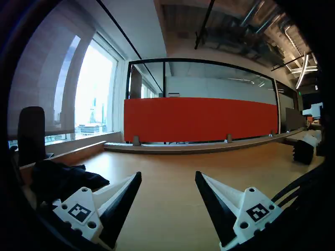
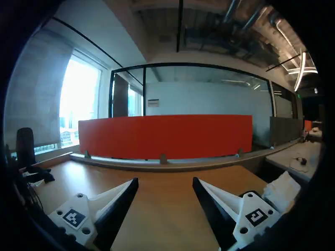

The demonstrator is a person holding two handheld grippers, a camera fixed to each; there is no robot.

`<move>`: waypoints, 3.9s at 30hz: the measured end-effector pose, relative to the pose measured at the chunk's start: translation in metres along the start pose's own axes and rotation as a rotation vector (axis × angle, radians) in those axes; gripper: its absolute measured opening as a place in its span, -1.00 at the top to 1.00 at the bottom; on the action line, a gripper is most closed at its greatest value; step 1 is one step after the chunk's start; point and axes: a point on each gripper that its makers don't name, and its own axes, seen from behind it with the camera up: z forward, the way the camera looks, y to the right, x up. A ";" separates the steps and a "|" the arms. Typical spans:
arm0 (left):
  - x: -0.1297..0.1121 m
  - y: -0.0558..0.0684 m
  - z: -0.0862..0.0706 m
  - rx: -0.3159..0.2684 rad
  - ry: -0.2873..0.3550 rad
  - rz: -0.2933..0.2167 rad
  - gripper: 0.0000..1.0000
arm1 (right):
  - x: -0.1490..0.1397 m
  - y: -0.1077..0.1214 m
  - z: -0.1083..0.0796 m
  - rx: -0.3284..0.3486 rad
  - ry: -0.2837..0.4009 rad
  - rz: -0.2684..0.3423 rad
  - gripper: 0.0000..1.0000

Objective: Fold towel

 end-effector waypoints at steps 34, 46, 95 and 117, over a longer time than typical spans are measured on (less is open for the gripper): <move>-0.001 0.001 0.001 0.000 0.001 0.000 -0.90 | -0.085 0.055 0.006 -0.072 0.036 0.056 -0.99; -0.001 0.001 0.000 0.000 0.001 0.000 -0.90 | -0.097 0.046 0.006 -0.060 0.028 0.040 -0.99; 0.001 0.000 0.000 0.000 0.000 0.000 -0.91 | -0.102 0.031 0.005 -0.044 0.036 -0.026 -0.99; 0.005 -0.001 -0.002 0.000 -0.002 -0.001 -0.91 | -0.102 0.031 0.005 -0.044 0.036 -0.026 -0.99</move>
